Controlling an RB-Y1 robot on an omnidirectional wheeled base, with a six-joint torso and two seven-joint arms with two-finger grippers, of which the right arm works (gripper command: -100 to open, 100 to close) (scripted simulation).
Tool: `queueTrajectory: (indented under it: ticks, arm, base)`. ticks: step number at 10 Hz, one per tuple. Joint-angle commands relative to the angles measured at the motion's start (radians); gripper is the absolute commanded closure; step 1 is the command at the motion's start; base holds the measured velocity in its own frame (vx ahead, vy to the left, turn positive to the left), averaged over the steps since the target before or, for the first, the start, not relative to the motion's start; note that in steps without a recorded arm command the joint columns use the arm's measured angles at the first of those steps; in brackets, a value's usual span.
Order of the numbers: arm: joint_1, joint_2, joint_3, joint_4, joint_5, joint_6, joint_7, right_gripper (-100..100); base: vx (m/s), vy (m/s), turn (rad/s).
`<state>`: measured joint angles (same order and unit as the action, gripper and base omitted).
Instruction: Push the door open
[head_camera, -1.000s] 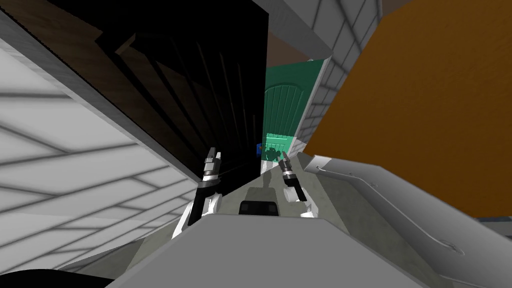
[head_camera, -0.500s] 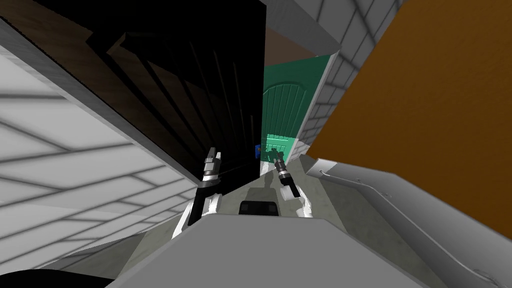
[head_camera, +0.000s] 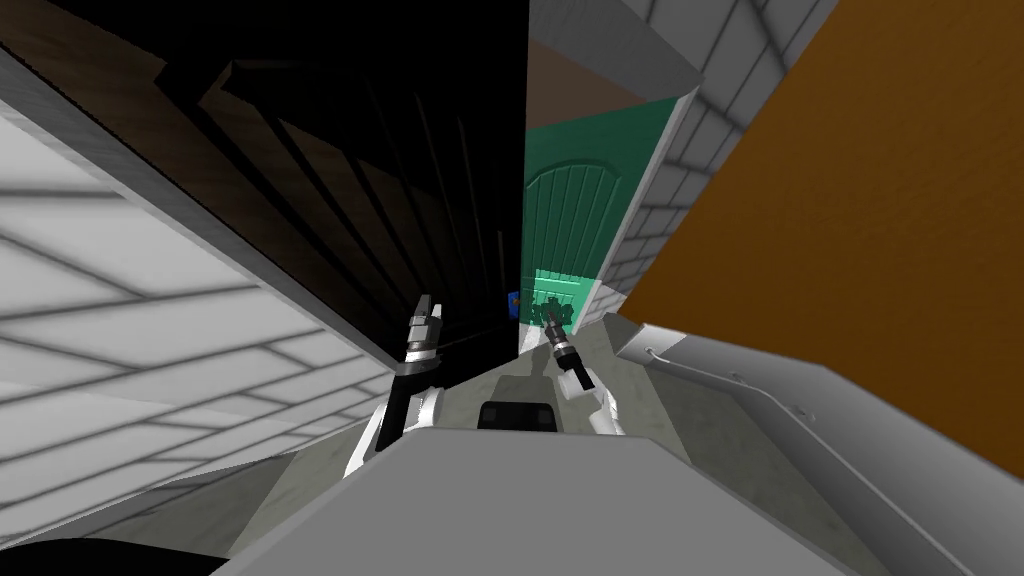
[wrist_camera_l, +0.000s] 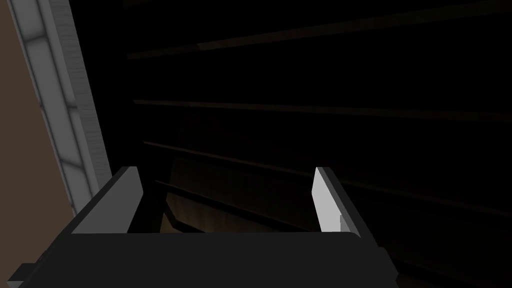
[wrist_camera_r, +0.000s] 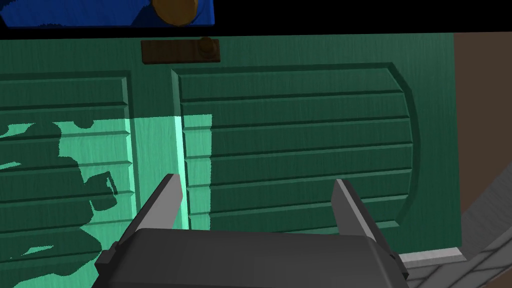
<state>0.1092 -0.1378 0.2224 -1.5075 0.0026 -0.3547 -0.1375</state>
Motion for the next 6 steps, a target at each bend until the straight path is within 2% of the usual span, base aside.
queueTrajectory:
  ticks: [1, 3, 6]
  arm:
    - [-0.017, 0.003, 0.013, 0.033, 0.004, 0.012, 0.001, -100]
    - [-0.055, -0.002, 0.038, 0.101, 0.008, 0.035, -0.006, -100]
    - [-0.103, -0.003, 0.069, 0.175, 0.014, 0.060, -0.013, -100]
  base:
    - [0.049, -0.121, 0.103]
    - [0.090, -0.160, 0.145]
    - [0.108, -0.141, 0.135]
